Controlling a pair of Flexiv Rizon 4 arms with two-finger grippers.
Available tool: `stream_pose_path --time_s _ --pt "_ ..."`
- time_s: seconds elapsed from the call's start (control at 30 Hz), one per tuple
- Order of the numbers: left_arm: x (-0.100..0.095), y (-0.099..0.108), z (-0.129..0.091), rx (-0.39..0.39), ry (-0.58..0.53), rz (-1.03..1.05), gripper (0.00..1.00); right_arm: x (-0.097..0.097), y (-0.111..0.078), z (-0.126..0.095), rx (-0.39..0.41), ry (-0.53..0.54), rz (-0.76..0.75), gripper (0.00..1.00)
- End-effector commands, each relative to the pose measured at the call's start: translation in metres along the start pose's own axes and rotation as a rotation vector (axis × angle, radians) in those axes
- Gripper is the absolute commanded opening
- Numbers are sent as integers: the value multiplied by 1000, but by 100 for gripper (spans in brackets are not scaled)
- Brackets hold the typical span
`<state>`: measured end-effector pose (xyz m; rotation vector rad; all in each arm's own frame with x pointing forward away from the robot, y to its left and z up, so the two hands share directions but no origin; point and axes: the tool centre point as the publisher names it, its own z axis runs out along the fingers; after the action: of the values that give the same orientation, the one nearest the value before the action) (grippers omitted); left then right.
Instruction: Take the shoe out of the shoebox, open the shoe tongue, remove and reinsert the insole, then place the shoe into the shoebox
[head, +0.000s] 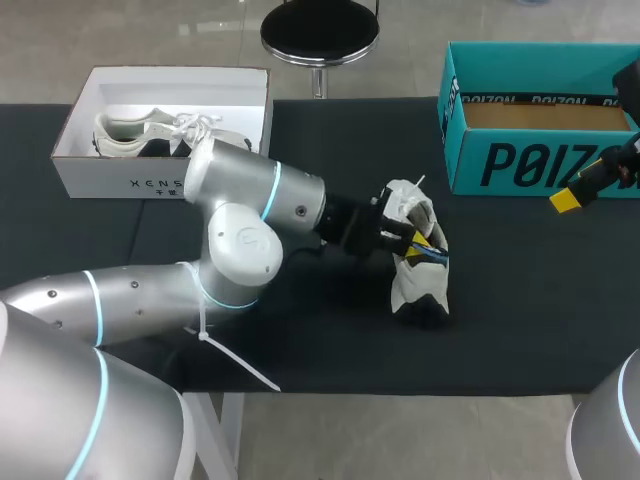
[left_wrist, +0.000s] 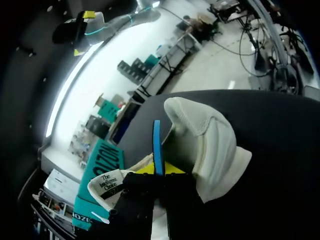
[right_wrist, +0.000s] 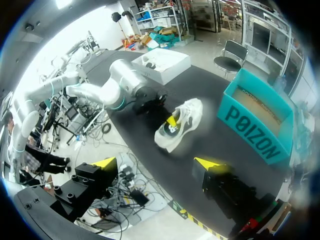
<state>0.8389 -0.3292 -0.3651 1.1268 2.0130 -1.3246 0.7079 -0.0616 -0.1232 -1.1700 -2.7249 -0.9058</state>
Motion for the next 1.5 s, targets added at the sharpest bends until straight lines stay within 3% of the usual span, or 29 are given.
stream_pose_path --time_s 0.03,0.07,0.13,0.4,0.57,0.77,0.97,1.07,1.13,1.5 --pt "-2 -2 -5 9 10 4 45 -1 2 1 4 1 0 100" --pt "-3 -5 -7 12 13 10 57 -1 2 1 4 1 0 100" --pt "-4 -8 -10 14 14 12 49 -1 2 1 4 1 0 100" --pt "-11 -18 -17 22 17 31 52 -1 2 1 4 1 0 100" --pt "-14 -23 -15 32 19 37 48 -1 2 1 4 1 0 100" --pt "-14 -25 -13 41 26 48 33 -1 2 1 4 1 0 100" --pt "-8 -25 -12 43 36 38 23 -1 2 1 4 1 0 100" --pt "-7 -27 -12 46 34 36 14 -1 2 1 4 1 0 100" --pt "-7 -28 -12 50 31 37 0 -1 2 1 4 1 0 100" --pt "-9 -12 -9 28 30 45 0 -1 2 1 4 1 0 100"
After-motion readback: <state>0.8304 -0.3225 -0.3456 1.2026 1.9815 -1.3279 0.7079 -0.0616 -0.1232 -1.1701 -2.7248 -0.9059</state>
